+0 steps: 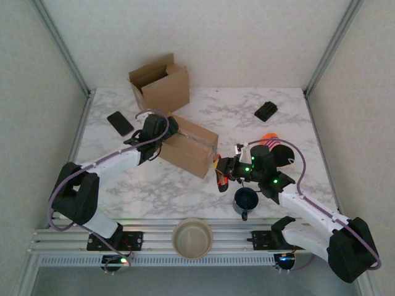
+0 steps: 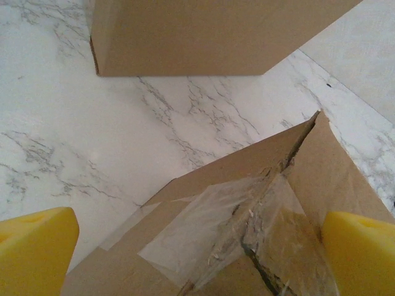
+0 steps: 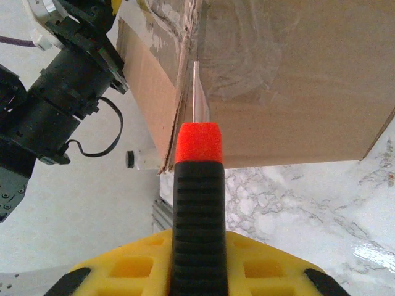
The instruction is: Unpack the express box
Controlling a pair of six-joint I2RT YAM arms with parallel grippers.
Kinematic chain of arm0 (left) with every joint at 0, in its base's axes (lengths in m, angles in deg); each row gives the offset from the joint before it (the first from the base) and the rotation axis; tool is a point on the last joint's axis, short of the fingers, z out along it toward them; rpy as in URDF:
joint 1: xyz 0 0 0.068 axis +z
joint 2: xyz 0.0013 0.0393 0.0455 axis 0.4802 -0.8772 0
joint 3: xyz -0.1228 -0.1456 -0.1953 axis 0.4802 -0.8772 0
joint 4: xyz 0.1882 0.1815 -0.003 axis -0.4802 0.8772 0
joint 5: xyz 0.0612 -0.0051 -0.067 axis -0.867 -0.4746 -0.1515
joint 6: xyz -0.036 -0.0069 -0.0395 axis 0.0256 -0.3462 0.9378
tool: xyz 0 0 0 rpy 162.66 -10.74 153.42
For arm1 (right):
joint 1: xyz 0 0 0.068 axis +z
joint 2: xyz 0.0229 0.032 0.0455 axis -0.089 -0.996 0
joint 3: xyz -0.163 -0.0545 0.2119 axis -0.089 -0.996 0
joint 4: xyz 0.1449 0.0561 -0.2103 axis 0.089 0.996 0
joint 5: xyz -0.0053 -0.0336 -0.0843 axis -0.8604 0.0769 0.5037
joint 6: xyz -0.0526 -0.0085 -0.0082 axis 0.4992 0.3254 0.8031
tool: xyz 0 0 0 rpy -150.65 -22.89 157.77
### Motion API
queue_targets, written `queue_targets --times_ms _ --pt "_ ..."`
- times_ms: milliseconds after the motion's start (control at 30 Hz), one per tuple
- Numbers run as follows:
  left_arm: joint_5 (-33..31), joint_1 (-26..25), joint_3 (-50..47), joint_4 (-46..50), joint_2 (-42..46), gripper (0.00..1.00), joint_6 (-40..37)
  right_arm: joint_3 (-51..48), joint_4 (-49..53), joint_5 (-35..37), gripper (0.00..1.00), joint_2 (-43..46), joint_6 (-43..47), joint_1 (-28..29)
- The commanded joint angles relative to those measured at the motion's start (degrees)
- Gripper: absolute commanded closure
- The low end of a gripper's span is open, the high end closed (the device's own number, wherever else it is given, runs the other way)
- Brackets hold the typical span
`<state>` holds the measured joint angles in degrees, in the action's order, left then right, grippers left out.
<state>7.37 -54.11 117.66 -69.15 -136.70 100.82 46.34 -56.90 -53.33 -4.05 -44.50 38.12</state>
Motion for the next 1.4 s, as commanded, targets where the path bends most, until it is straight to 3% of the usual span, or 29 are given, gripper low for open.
queue_targets --times_ms 0,1000,1367 --pt "-0.6 -0.3 -1.0 5.0 -2.2 0.00 1.1 -1.2 -4.1 -5.2 1.00 0.7 -1.5 2.1" --pt "-0.3 -0.3 -1.1 4.3 -3.3 0.00 1.3 -4.2 -9.9 -4.7 1.00 3.6 -7.7 8.6" --pt "-0.1 -0.3 -1.0 4.1 -3.6 0.00 1.4 -6.3 -8.9 -0.5 1.00 5.0 -8.8 13.5"
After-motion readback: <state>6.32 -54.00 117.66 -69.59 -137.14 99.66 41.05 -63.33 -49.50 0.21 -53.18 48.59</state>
